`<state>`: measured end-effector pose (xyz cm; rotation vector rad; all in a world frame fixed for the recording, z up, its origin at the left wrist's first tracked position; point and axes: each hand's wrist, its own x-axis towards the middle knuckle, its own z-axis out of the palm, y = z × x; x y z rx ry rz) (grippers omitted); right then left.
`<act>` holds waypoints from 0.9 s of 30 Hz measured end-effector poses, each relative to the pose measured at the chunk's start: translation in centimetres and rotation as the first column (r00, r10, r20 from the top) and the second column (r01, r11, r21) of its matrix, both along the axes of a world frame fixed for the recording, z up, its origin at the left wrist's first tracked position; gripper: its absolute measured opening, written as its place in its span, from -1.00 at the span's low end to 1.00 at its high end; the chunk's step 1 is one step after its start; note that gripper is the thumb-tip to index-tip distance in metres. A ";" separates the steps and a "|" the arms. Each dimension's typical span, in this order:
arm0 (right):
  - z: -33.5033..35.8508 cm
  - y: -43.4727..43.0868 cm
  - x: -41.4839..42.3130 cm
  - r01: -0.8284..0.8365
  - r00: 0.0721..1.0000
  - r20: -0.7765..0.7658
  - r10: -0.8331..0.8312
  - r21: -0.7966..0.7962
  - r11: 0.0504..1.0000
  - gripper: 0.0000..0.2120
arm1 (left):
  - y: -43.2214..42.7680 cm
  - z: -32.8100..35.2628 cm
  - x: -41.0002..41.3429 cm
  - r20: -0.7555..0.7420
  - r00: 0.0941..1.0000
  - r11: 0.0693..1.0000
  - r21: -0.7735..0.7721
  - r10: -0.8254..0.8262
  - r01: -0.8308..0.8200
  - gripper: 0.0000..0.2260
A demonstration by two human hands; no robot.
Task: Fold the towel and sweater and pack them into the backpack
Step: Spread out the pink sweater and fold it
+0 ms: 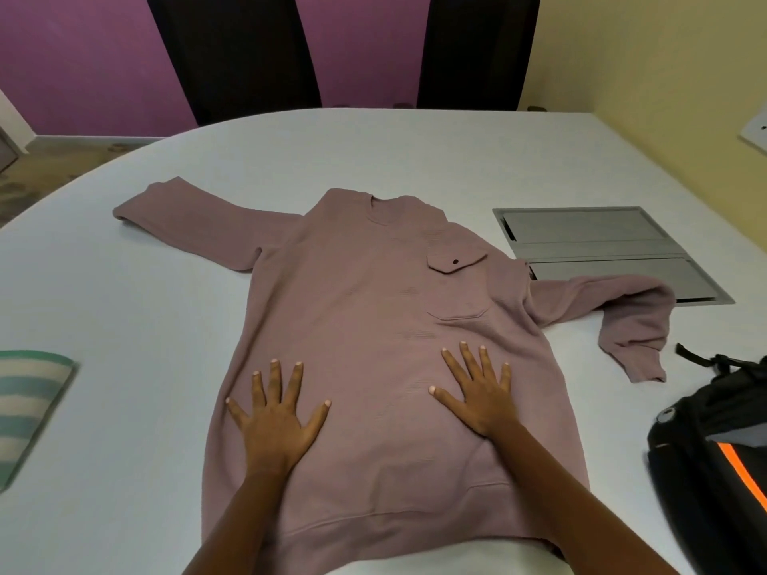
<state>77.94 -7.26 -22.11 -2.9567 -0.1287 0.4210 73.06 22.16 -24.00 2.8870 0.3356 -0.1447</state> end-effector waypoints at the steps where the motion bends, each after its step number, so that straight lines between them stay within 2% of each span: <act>1: -0.2 0.0 -0.8 0.015 1.000 0.018 -0.015 0.001 1.000 0.05 | -0.2 0.0 -0.5 -0.005 1.000 1.000 -0.004 -0.001 0.001 -0.09; 5: -0.1 -0.3 -4.1 0.058 0.998 0.015 -0.059 0.031 0.998 -0.01 | -0.6 -0.1 -2.1 -0.010 1.000 1.000 -0.010 -0.001 0.001 -0.08; 8: -0.1 0.4 -7.6 0.097 0.994 0.058 -0.097 -0.004 0.995 -0.32 | -1.0 0.1 -3.2 -0.033 0.999 1.000 -0.010 0.003 -0.004 0.02; 10: -0.3 1.3 -9.7 0.126 0.987 0.100 -0.125 -0.003 0.992 -0.42 | -1.7 0.3 -3.9 -0.056 0.998 0.999 -0.029 0.020 -0.021 0.09; 12: -0.2 2.5 -11.3 0.142 0.983 0.115 -0.142 0.002 0.990 -0.42 | -2.7 1.0 -4.5 -0.114 0.993 0.998 -0.054 0.034 -0.040 0.14; 16: -0.4 5.3 -13.3 0.148 0.982 0.115 -0.147 -0.004 0.989 -0.40 | -5.8 2.6 -5.7 -0.143 0.990 0.991 -0.127 0.016 -0.034 -0.03; 18: -0.4 6.0 -13.8 0.154 0.982 0.108 -0.153 -0.003 0.988 -0.40 | -7.3 2.8 -6.6 -0.093 0.994 0.979 -0.203 -0.052 0.032 -0.08; 20: -0.4 5.8 -13.7 0.150 0.985 0.093 -0.148 -0.014 0.989 -0.40 | -8.2 3.4 -7.2 -0.051 0.980 0.952 -0.250 -0.193 0.175 -0.07; 23: -0.2 4.8 -13.5 0.089 0.995 0.058 -0.087 -0.042 0.995 -0.38 | -8.3 3.3 -8.1 -0.033 0.894 0.894 -0.065 -0.446 0.443 -0.18; 25: 0.0 4.1 -13.4 0.071 0.996 0.055 -0.066 -0.076 0.995 -0.41 | -7.4 2.5 -8.5 -0.098 0.889 0.893 0.003 -0.448 0.450 -0.29; 27: 0.7 3.4 -13.8 0.104 0.994 0.041 -0.100 -0.106 0.989 -0.39 | -6.1 1.8 -8.8 -0.127 0.889 0.894 0.036 -0.439 0.447 -0.27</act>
